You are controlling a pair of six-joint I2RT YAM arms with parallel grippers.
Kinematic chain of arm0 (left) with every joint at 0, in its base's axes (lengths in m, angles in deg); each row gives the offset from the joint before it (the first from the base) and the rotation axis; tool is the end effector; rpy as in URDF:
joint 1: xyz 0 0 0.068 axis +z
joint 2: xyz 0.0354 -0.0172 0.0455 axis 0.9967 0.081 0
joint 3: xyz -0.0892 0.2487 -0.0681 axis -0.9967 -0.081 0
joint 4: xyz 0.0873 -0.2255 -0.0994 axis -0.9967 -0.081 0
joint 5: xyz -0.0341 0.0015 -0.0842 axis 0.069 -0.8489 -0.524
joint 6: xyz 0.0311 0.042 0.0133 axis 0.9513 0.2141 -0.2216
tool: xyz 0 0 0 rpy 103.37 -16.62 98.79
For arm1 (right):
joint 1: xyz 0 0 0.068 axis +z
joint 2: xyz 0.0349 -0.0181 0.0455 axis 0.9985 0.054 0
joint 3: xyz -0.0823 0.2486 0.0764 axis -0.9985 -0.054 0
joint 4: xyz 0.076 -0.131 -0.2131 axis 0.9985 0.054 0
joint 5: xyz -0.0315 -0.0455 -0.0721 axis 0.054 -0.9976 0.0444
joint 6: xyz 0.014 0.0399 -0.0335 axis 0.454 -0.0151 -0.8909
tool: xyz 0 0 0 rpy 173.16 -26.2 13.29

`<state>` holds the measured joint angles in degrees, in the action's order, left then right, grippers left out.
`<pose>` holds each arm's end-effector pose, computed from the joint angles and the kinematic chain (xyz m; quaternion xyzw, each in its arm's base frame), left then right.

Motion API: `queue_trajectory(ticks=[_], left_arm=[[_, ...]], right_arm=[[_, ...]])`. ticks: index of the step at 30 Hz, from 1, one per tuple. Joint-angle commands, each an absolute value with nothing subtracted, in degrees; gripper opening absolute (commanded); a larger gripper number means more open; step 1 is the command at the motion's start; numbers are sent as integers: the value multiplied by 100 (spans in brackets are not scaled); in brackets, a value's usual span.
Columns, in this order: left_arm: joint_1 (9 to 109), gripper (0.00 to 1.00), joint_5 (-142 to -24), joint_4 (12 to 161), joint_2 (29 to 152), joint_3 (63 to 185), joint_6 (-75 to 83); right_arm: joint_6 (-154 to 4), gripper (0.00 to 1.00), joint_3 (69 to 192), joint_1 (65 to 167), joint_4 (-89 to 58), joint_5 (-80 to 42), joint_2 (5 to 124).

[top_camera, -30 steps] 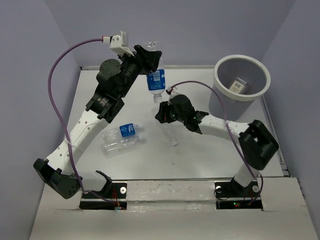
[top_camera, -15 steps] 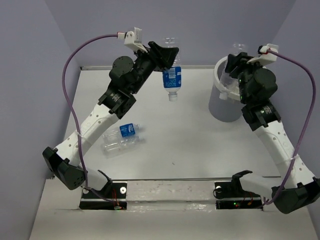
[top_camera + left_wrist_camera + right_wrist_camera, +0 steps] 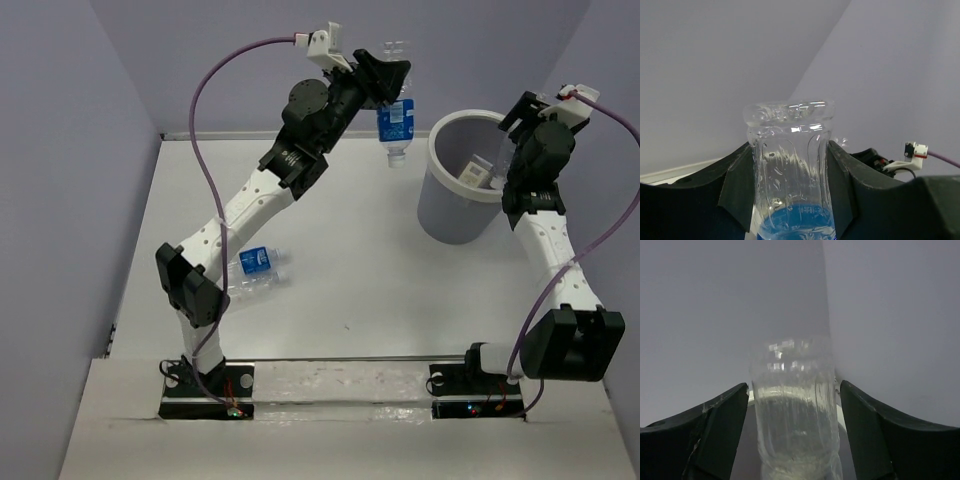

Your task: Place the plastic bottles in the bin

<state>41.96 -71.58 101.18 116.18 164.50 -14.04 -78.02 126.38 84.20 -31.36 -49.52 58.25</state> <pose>0.2896 -0.2710 0.5308 0.0376 0.5148 -0.4966 0.6979 0.3035 -0.0280 0.4366 0.1881 0.6069 -0.1148 0.7636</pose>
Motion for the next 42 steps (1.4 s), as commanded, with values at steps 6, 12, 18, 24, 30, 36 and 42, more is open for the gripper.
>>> queue_trajectory(ticks=[6, 12, 18, 24, 30, 36, 42], left_arm=[[4001, 40, -6842, 10670, 13192, 18653, -1425], [3746, 40, -6639, 11293, 14018, 19279, -1311], [3386, 40, -6016, 12409, 14572, 19472, -881], [3174, 42, -5093, 13323, 15486, 20246, -538], [3166, 50, -4899, 13869, 15935, 20281, -590], [3157, 79, -4969, 13922, 16225, 20326, -573], [3148, 91, -4969, 13914, 16392, 20326, -766]], right_arm=[[-6822, 97, 12404, 8260, -3380, -3650, 5324], [-6093, 96, 12353, 8260, -2192, -2816, 4191], [-5459, 93, 11808, 8260, -1761, -1909, 2995], [-5486, 93, 11781, 8365, -1207, -1637, 2608], [-5240, 92, 11719, 8479, -1137, -1101, 2230], [-5178, 91, 11789, 8532, -1110, -854, 2221], [-5125, 91, 11895, 8532, -1066, -617, 2160]])
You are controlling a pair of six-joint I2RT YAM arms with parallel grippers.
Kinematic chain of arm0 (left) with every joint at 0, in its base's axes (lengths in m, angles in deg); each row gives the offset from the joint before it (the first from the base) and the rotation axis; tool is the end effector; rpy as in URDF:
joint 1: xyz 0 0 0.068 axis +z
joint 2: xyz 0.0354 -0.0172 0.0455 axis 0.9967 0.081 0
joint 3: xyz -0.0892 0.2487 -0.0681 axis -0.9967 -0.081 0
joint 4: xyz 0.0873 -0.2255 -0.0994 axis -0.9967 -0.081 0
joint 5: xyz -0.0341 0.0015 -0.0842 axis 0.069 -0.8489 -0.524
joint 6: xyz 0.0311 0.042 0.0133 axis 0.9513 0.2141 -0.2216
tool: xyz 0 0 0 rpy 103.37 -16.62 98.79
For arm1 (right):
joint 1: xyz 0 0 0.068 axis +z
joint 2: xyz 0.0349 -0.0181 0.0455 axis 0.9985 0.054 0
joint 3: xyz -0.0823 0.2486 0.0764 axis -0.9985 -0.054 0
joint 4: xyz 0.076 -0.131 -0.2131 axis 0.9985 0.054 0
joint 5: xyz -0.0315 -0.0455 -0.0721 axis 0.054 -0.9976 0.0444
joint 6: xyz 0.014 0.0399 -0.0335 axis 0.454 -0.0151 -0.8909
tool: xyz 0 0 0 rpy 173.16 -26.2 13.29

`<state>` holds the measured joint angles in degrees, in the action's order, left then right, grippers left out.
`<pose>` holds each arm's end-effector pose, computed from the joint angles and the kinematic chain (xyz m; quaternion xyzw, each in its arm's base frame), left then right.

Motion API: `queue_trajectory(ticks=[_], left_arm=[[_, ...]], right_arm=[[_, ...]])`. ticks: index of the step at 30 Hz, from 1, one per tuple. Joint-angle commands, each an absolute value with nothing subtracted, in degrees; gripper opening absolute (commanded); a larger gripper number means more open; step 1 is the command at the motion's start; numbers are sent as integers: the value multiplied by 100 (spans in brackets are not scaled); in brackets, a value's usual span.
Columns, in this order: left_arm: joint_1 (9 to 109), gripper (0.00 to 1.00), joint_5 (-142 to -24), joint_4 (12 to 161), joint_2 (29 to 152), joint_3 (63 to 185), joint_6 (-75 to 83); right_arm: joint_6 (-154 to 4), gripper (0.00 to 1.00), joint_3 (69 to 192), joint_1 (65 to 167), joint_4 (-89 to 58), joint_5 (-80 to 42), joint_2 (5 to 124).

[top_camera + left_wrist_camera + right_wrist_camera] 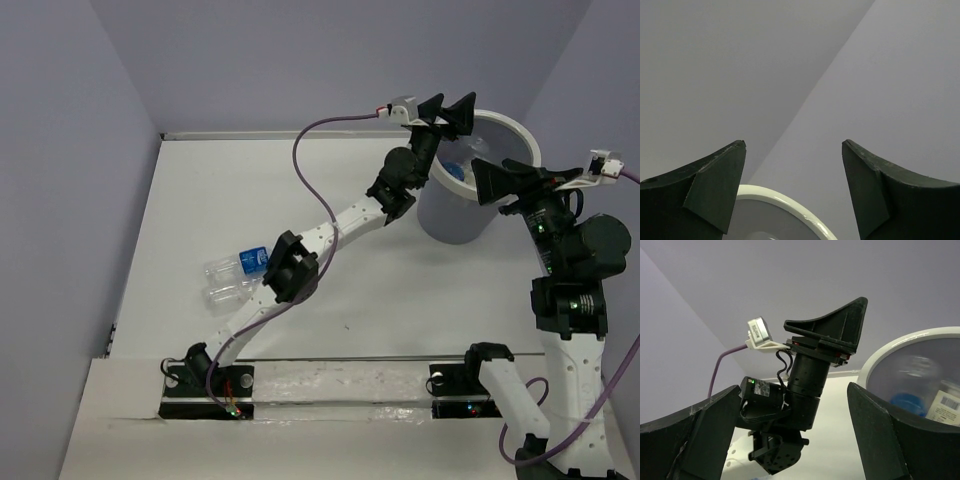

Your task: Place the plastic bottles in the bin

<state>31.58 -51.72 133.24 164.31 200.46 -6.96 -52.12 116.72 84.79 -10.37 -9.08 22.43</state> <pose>0.3450 -0.4473 0.3836 -0.0853 0.3903 -0.5068 0.7639 0.1213 0.0065 0.4629 0.0417 0.5979 0.2801 0.7499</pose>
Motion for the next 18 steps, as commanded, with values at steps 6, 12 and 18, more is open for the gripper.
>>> queue_trajectory(ticks=[6, 12, 18], left_arm=[[3148, 99, -5206, 13721, 16068, 20238, -547], [3165, 99, -5549, 13186, 14219, 18966, 682], [3183, 99, -5147, 13352, 11123, 15069, 1326]], right_arm=[[-5151, 91, 11965, 8585, -978, -555, 2150], [-5387, 88, 12009, 8585, -856, -432, 2151], [-5477, 85, 12046, 8585, -880, 548, 2151]])
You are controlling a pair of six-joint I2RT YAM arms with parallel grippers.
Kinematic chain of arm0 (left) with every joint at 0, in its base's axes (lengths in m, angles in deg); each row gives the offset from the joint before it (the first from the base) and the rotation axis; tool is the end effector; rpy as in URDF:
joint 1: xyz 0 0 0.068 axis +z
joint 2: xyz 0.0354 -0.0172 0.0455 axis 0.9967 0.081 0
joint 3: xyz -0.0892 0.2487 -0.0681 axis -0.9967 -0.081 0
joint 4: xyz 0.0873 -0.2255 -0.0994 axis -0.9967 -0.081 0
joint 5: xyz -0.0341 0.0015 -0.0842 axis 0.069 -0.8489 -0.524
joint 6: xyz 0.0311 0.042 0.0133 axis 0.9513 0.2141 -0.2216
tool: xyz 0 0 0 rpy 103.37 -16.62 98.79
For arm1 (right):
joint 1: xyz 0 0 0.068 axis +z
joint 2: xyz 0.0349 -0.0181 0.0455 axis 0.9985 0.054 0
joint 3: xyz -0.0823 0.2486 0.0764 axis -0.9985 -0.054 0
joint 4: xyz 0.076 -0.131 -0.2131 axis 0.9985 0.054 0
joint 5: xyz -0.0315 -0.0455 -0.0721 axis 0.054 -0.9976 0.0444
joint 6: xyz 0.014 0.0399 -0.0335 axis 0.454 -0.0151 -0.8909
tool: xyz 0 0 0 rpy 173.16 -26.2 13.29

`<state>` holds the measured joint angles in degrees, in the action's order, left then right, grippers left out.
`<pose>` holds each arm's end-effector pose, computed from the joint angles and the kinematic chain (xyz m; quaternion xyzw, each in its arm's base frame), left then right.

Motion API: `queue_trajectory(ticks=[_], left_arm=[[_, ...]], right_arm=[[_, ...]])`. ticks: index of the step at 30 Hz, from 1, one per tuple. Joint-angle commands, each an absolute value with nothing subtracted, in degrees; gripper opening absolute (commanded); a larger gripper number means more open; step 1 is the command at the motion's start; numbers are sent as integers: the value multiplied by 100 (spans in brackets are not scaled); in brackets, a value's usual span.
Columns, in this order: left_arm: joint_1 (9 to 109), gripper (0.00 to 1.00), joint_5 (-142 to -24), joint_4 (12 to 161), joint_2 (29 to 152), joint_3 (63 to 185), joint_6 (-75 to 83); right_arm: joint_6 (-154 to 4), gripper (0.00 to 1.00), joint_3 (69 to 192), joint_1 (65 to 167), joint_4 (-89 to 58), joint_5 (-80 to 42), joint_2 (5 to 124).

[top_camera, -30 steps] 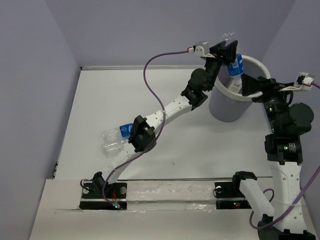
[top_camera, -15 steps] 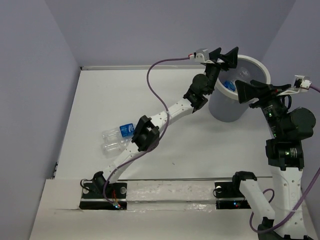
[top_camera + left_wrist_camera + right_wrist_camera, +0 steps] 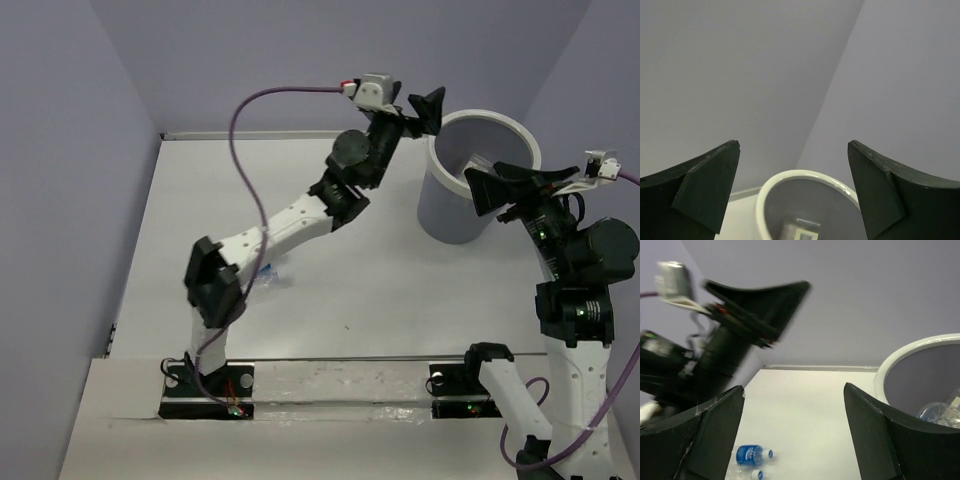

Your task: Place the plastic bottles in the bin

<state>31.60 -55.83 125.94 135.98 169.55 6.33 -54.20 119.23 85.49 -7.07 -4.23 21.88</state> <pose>0.2986 -0.3876 0.4513 0.0266 0.4571 -0.4000 0.7940 0.1105 0.0110 0.4707 -0.0057 0.6044 0.2938 0.7405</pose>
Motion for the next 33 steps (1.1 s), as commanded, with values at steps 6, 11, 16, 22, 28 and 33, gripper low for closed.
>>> queue_trajectory(ticks=[6, 11, 16, 22, 28, 33], left_arm=[[3446, 99, -3959, 11573, 8249, 12805, 72], [3552, 99, -3564, 9167, 6254, 10888, -1386], [3605, 99, -3230, 7053, 5039, 10043, -2478], [3596, 99, -2501, 5662, 3545, 10314, -2726], [3605, 99, -2341, 5599, 2840, 10052, -2480], [3596, 99, -2315, 5731, 2314, 9981, -2304]], right_arm=[[-4363, 75, 11009, 8638, -2497, 2037, 2493], [-5295, 75, 11068, 10597, -1863, 1259, 3378], [-6407, 75, 11840, 12667, -1418, -360, 4863], [-7487, 81, 13551, 13681, -866, -510, 7342], [-8436, 95, 15039, 13999, -557, -776, 9068], [-9280, 96, 16601, 14174, 128, -477, 10428]])
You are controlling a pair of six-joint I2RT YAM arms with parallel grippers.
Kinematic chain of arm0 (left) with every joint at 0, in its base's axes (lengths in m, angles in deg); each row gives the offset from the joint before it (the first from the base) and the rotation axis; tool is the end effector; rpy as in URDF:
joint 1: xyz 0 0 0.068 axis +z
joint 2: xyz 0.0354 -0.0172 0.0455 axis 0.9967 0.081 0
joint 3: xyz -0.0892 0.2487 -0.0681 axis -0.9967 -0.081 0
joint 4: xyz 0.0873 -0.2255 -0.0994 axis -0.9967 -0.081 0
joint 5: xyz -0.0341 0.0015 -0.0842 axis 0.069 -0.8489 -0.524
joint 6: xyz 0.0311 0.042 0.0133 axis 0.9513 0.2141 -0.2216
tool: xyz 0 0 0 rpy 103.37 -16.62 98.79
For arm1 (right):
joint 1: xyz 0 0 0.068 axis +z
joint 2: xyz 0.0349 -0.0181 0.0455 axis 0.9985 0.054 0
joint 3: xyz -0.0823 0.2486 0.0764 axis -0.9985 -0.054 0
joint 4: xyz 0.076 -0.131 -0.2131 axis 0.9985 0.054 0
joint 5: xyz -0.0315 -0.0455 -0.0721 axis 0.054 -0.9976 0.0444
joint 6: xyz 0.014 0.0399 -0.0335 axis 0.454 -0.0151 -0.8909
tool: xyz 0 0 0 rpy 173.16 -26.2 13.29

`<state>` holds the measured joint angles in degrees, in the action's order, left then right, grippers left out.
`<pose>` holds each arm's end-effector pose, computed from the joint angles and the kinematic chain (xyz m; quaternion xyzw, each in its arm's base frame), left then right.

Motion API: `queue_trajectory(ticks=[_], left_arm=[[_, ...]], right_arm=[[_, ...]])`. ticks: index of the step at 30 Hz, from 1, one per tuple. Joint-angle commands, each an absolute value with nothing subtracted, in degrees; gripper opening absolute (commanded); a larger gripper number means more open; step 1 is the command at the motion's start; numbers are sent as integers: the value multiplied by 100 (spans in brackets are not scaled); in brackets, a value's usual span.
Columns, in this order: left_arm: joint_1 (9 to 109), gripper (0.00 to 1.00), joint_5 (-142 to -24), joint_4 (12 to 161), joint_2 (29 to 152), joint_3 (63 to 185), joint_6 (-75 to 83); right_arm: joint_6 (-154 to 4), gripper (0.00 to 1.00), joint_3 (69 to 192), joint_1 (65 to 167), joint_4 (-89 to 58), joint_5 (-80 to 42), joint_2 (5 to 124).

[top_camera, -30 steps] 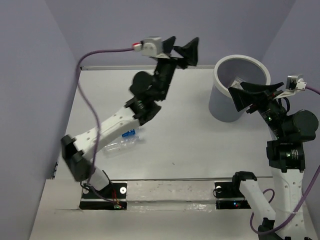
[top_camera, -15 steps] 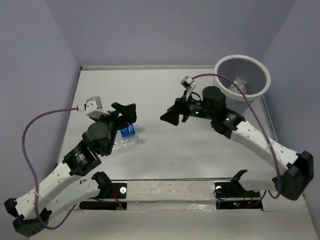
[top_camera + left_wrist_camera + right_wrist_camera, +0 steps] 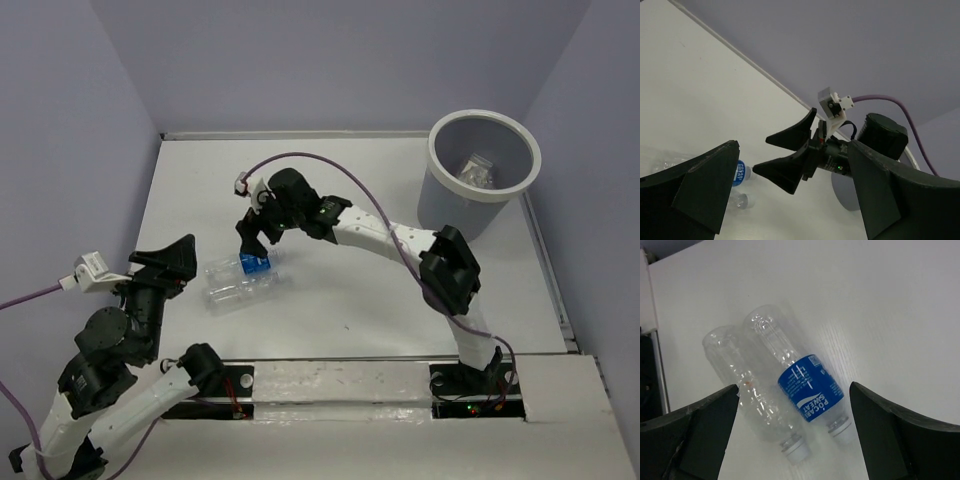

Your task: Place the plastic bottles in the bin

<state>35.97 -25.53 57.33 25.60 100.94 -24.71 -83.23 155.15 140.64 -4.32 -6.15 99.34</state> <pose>0.0275 0.0095 0.3801 -0.2751 0.6015 -0.3054 0.6850 0.2759 0.3975 0.2930 -0.4708 0.7021 0.3643 0.3907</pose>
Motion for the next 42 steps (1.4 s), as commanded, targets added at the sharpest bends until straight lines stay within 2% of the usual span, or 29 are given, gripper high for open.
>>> queue_trajectory(ticks=[1, 7, 12, 21, 32, 35, 40, 42], left_arm=[[3587, 99, -2341, 5748, 2234, 9920, -2295], [3587, 99, -2587, 5766, 1732, 9489, -2427], [3587, 99, -2640, 5862, 1872, 9489, -2261], [3596, 99, -2684, 5968, 2049, 9453, -2181], [3596, 99, -2736, 5416, 2391, 9585, -2751], [3596, 99, -2982, 5047, 2417, 9778, -3331], [3587, 99, -3325, 3527, 2742, 10454, -4350], [3587, 99, -3562, 3053, 2900, 10666, -4736]], right_arm=[[-9352, 96, 16832, 14175, 216, -406, 10604], [-9713, 97, 18474, 14280, 867, -405, 11800], [-9862, 97, 19171, 14333, 1086, -476, 12485], [-9853, 96, 19269, 14491, 1070, -168, 12829], [-10073, 94, 19103, 14491, 842, -589, 13128], [-10082, 91, 18988, 14491, 683, -748, 13128], [-9898, 75, 18365, 14289, -2, -827, 12874], [-9819, 66, 18041, 14114, -291, -854, 12655]])
